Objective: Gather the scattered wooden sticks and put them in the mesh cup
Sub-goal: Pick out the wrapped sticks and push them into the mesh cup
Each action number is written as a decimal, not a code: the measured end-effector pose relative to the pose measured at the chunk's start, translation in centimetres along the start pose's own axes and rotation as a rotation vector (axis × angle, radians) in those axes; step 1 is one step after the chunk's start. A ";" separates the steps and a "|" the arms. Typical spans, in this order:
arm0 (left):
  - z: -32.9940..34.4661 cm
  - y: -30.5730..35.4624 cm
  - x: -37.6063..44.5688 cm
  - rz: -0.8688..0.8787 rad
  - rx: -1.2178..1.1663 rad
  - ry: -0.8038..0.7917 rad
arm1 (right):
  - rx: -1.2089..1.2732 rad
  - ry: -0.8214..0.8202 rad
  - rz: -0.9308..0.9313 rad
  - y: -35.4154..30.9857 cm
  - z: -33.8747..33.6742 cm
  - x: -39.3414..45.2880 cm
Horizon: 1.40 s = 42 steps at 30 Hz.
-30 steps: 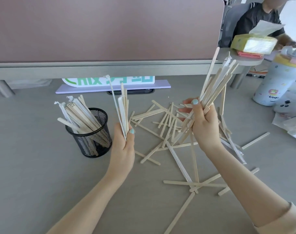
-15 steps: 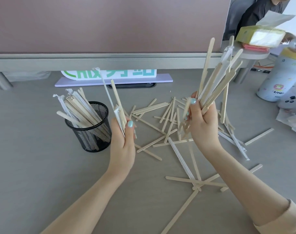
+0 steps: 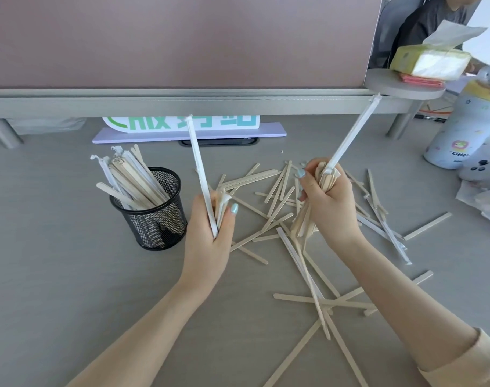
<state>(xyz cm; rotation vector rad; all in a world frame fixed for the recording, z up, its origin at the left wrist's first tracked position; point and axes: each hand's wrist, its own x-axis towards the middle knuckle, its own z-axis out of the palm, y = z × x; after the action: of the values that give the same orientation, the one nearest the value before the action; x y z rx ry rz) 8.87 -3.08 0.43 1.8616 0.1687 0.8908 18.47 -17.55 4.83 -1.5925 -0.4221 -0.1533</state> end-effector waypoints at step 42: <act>-7.3 1.3 8.2 -0.007 0.598 0.362 | -0.051 -0.511 0.118 -4.5 18.0 3.3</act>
<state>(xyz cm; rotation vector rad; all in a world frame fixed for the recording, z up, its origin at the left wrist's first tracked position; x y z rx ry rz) 9.73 5.64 7.16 2.2153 0.7319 1.2643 17.04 0.82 8.83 -1.6963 -0.7198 0.3438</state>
